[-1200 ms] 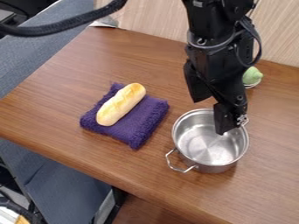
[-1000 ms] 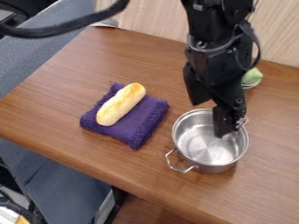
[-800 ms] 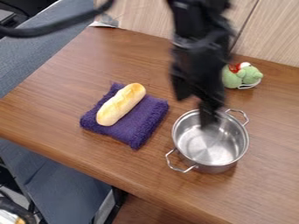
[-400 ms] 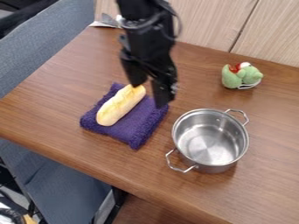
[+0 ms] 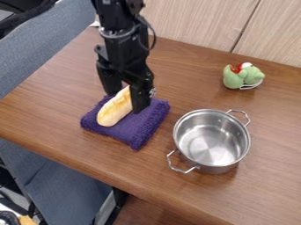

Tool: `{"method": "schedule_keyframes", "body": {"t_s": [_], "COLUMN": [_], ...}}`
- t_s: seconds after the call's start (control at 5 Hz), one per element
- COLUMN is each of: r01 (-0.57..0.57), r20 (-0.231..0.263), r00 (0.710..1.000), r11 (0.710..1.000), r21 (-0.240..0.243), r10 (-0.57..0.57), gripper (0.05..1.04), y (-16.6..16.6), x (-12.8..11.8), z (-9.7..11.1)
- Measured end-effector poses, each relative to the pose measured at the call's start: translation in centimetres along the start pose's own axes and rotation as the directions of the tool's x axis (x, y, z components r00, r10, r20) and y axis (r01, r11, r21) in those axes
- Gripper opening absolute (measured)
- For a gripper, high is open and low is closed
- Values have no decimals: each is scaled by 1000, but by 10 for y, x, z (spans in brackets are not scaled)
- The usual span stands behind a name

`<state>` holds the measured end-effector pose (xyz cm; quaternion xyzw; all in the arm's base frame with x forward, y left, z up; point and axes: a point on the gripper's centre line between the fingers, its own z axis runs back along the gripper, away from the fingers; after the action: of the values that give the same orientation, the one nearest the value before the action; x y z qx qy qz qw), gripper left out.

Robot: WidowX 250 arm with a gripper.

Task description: Move the bread to the right side of the table

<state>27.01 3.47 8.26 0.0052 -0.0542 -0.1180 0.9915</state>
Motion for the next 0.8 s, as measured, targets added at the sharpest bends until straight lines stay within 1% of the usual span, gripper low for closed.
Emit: {"method": "schedule_keyframes", "body": {"t_s": [0.2,0.4,0.6,0.8], "r01": [-51,-97,-118,-115], "r20": [-59,-83,-98,-114], "r00": [997,992,988,986], "r11": [998,995,992,993], "r21": [27,36,38,33], "r10": [52,100,121,118], "gripper": [1001,1001,962,745], "y": [9,16,20,20], "x": [-4,-9,-8,-9], "z": [-13,-19,-27,-33]}}
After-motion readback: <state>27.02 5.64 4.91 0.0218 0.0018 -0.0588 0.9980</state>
